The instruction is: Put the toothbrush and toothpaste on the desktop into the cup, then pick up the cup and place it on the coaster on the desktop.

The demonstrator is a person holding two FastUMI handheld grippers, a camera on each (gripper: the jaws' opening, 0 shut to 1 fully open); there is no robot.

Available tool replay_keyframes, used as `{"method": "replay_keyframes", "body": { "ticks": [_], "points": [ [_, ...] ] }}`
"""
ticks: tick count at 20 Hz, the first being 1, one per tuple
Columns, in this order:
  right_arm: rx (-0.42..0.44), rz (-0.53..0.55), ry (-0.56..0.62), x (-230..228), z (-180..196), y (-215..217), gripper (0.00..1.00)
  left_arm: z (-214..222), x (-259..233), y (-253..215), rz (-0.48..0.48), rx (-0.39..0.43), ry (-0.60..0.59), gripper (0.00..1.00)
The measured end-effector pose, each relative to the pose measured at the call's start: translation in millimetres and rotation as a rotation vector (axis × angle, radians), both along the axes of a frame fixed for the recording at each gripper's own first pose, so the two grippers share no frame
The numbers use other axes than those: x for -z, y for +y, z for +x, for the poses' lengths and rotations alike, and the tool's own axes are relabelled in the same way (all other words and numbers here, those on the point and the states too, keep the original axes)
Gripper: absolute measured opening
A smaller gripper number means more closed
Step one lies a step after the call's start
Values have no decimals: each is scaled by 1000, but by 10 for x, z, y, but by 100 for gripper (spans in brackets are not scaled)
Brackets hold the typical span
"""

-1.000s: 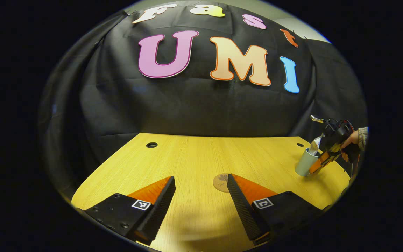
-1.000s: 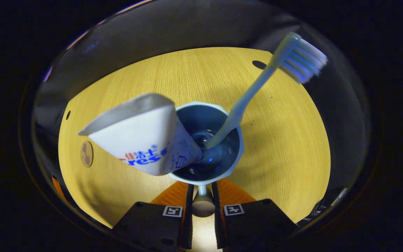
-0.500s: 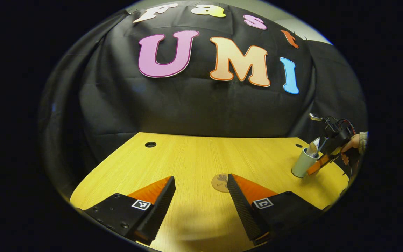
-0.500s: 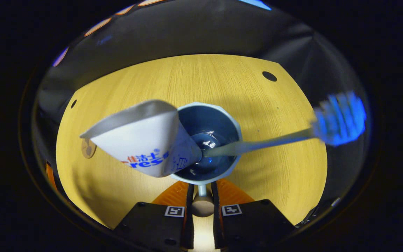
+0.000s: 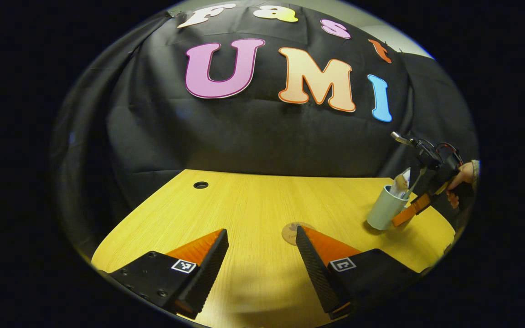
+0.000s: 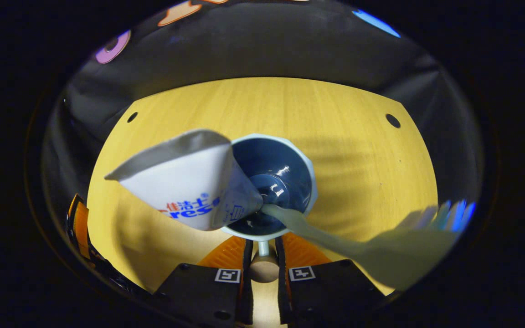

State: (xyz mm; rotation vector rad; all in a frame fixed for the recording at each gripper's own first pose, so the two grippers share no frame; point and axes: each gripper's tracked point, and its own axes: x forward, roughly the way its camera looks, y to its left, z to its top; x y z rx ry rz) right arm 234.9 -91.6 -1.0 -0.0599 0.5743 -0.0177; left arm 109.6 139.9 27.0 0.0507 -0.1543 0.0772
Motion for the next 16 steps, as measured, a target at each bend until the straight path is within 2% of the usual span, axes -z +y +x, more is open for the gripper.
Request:
{"method": "replay_keyframes", "body": {
  "ticks": [7,16],
  "points": [
    [-157,-65,6,-59,70,-29,24,-91,147,209,-10,-6,27,90],
    [-241,-125,43,-68,73,-66,24,-241,237,629,-14,-60,38,90]
  ]
}}
